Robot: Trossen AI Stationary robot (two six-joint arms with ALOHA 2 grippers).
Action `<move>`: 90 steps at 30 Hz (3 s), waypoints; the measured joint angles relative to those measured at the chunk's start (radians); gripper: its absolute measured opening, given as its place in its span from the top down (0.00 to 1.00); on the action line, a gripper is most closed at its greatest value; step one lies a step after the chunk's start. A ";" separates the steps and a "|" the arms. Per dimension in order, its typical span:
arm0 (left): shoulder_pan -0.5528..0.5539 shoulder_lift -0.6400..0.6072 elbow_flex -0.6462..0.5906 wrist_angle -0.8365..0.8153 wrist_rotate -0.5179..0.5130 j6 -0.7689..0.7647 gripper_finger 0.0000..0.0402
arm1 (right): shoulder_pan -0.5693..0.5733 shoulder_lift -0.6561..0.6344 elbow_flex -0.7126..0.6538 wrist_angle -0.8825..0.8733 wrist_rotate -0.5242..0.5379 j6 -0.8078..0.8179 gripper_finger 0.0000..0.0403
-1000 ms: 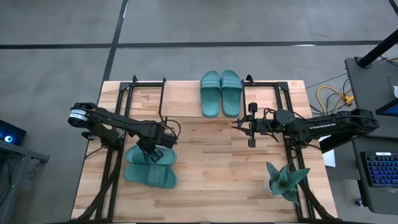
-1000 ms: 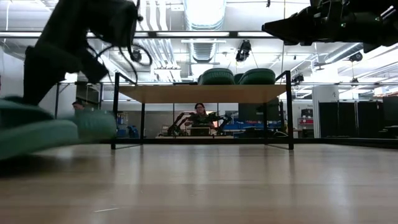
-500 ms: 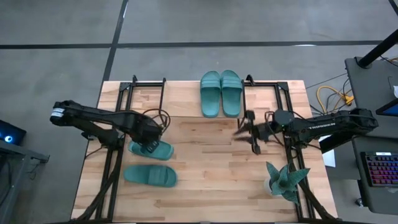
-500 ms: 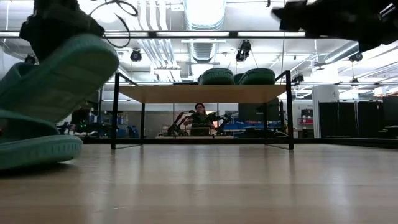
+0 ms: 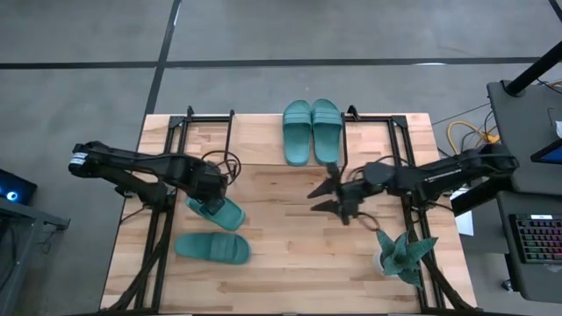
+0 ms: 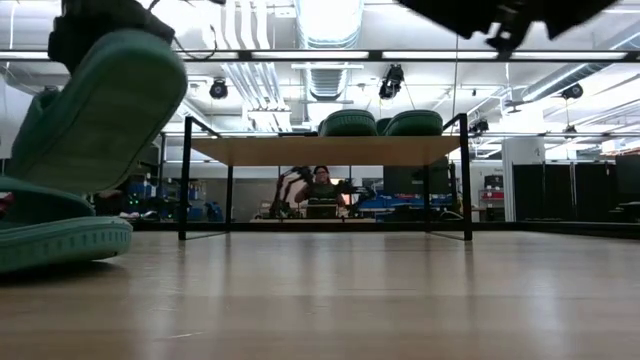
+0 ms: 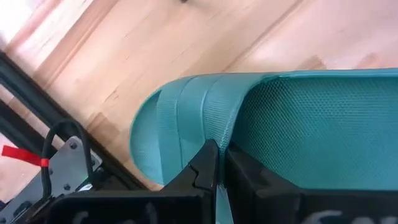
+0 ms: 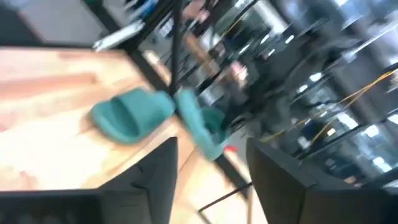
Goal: Pick and place slides into the shelf
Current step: Put the green slides on the shelf
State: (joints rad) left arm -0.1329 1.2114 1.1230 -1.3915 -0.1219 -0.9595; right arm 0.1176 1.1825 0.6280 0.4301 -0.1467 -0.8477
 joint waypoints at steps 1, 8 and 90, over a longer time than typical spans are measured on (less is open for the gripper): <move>0.000 0.004 0.010 -0.002 0.000 0.003 1.00 | 0.002 0.034 0.040 -0.039 0.013 -0.002 0.53; 0.000 0.016 0.069 0.005 -0.019 -0.002 1.00 | 0.009 0.258 0.320 -0.250 0.047 0.005 0.45; 0.005 -0.018 0.056 0.630 -0.119 0.719 0.81 | 0.031 0.447 0.630 -0.521 -0.046 -0.093 0.84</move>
State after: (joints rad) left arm -0.1280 1.1936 1.1793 -0.7616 -0.2405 -0.2401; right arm 0.1482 1.6291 1.2576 -0.0907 -0.1926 -0.9407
